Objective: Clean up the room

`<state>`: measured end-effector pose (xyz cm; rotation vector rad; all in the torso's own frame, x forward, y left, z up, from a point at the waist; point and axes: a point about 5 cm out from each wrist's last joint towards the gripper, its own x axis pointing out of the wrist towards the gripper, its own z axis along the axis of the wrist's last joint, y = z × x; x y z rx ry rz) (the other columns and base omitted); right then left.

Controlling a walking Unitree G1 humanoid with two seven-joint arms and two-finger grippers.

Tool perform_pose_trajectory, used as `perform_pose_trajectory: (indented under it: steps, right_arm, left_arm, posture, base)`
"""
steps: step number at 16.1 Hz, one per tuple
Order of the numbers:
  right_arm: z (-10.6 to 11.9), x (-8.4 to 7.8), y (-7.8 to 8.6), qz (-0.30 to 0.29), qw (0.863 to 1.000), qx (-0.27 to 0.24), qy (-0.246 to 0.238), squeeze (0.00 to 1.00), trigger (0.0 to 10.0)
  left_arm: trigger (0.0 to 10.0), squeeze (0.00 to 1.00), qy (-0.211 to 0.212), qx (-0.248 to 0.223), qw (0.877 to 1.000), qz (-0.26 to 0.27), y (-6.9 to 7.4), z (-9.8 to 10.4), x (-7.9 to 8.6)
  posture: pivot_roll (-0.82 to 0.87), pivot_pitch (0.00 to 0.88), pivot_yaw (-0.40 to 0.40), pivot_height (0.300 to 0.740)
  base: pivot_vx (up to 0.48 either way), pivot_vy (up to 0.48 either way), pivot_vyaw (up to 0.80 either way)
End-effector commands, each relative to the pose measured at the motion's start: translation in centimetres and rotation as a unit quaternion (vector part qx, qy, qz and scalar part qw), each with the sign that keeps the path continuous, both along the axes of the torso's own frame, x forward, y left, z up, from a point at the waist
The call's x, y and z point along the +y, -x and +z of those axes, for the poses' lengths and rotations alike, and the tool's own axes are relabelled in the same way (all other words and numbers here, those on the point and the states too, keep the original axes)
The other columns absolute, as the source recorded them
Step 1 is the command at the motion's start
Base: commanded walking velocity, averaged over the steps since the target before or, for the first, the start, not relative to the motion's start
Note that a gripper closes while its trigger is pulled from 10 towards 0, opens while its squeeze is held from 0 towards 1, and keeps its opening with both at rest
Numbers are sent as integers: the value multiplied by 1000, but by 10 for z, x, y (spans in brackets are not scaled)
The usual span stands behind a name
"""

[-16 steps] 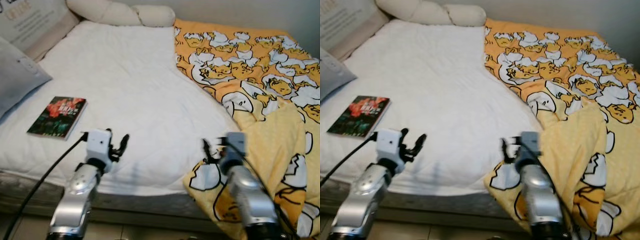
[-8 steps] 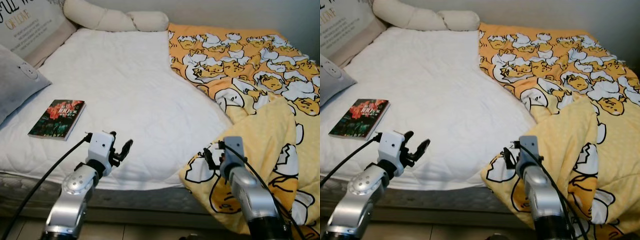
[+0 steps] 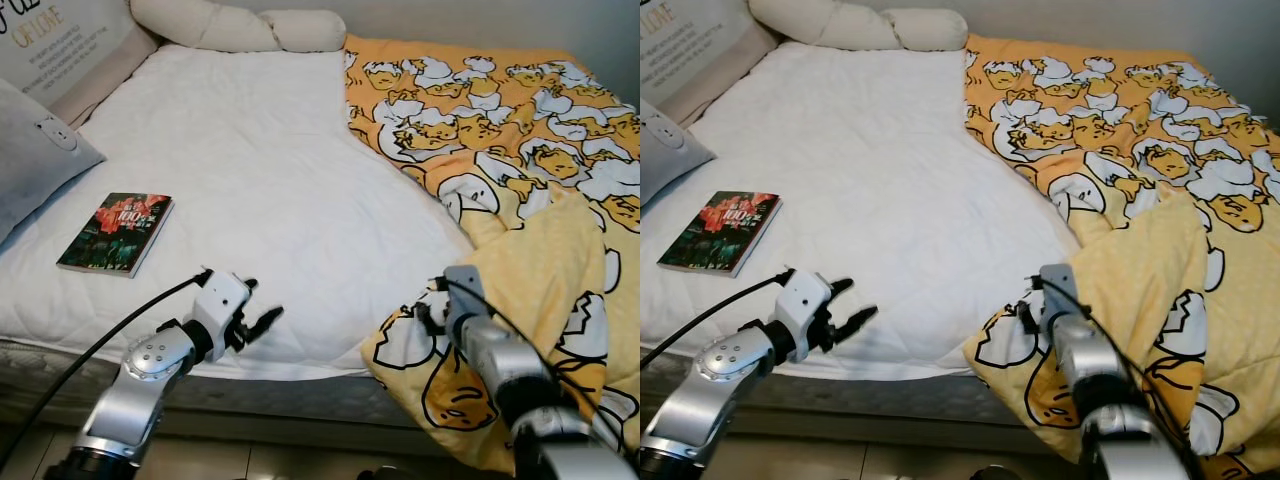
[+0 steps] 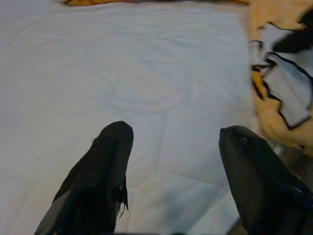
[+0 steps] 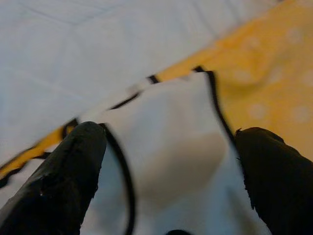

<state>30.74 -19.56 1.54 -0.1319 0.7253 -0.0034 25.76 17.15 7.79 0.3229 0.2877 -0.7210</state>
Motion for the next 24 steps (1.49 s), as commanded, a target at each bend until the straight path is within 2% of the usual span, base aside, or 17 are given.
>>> perform_pose_trajectory:
  steps: [1, 2, 3, 5, 7, 8, 9, 10, 13, 24]
  right_arm:
    - [-6, -3, 3, 5, 1000, 18, 9, 0, 4039]
    - [-7, -4, 3, 4, 1000, 24, 6, 0, 2196]
    - [-12, -4, 6, -4, 999, 39, -7, 0, 2863]
    - [-19, -5, 11, -15, 998, 55, -23, 0, 3137]
    - [-21, -6, 13, -10, 998, 61, -17, 0, 2235]
    - [-21, -6, 13, -11, 998, 62, -18, 0, 1216]
    - [-22, -6, 13, -11, 998, 62, -19, 0, 824]
    - [-22, -6, 13, -11, 998, 62, -21, 0, 0]
    - [-25, -6, 16, -13, 997, 63, -40, 0, 0]
    - [-30, -14, 23, -19, 997, 66, -46, 0, 0]
  left_arm:
    - [10000, 0, -13, 1, 999, -30, -1, 2, -3]
    - [10000, 0, -13, 3, 999, -38, -2, 2, -3]
    - [10000, 0, -16, 14, 998, -64, -1, 3, -5]
    - [10000, 0, -25, 22, 995, -94, -3, 4, -7]
    - [10000, 0, -26, 21, 995, -97, -6, 4, -8]
    - [10000, 0, -27, 20, 995, -99, -7, 5, -8]
    - [10000, 0, -27, 20, 994, -100, -8, 5, -8]
    - [10000, 0, -28, 22, 994, -104, -8, 5, -8]
    - [10000, 0, -29, 24, 994, -106, -8, 5, -7]
    - [10000, 0, -32, 28, 993, -110, -9, 4, -7]
  posture:
    - [45, 0, -14, 740]
    - [47, 0, -15, 740]
    - [49, 0, -15, 740]
    - [51, 0, -13, 740]
    - [51, 0, -9, 740]
    - [50, 0, -7, 740]
    - [50, 0, -5, 740]
    - [51, 0, -4, 740]
    - [51, 0, -3, 740]
    - [53, 0, 2, 740]
  base:
    - [0, 0, 0]
    - [0, 0, 0]
    - [0, 0, 0]
    - [0, 0, 0]
    - [0, 0, 0]
    - [0, 0, 0]
    - [0, 0, 0]
    - [0, 0, 0]
    - [0, 0, 0]
    - [0, 0, 0]
